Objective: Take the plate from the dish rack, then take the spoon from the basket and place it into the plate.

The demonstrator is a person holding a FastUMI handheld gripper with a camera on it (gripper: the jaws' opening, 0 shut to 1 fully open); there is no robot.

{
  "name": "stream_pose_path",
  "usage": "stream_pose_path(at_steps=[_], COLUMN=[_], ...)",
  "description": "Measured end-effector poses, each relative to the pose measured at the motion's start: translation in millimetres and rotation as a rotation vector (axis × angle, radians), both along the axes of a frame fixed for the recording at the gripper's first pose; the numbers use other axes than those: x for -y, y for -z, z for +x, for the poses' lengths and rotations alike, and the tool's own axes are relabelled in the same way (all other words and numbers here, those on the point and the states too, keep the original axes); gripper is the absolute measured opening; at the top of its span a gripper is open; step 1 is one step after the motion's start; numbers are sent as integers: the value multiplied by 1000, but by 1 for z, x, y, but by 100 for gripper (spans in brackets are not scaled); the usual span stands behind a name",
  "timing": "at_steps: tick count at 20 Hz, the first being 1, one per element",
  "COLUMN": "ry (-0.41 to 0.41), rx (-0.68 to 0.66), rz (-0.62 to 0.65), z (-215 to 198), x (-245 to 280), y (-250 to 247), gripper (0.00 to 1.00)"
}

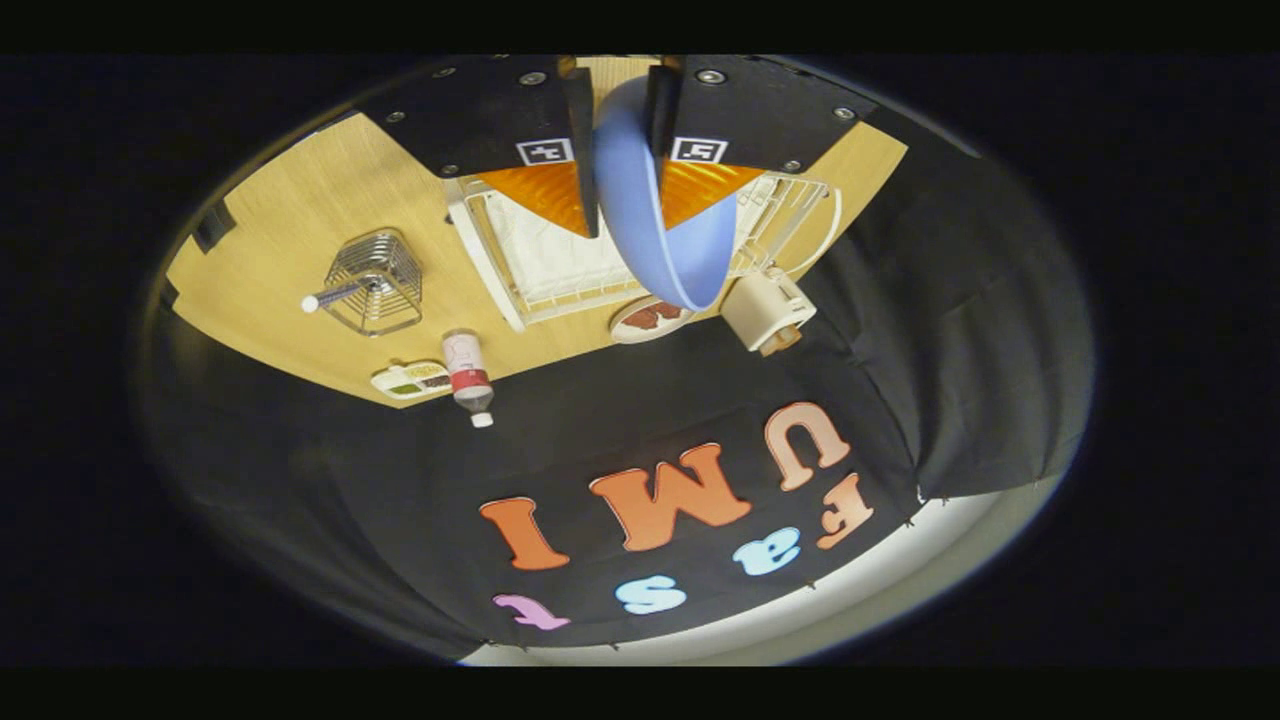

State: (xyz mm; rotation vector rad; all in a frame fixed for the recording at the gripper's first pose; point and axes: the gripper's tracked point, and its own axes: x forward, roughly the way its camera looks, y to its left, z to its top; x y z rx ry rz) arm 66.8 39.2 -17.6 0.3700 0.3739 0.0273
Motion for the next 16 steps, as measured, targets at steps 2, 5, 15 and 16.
stream_pose_path(at_steps=[2, 5, 15, 16], ry=[-13, -42, -37, -32], rx=[-11, -53, -184, -196], rz=[41, 136, 348, 371], z=[-13, -33, -60, -61], x=[-5, -14, -19, -19], y=[11, 31, 108, 113], gripper=[21, 21, 21, 21])
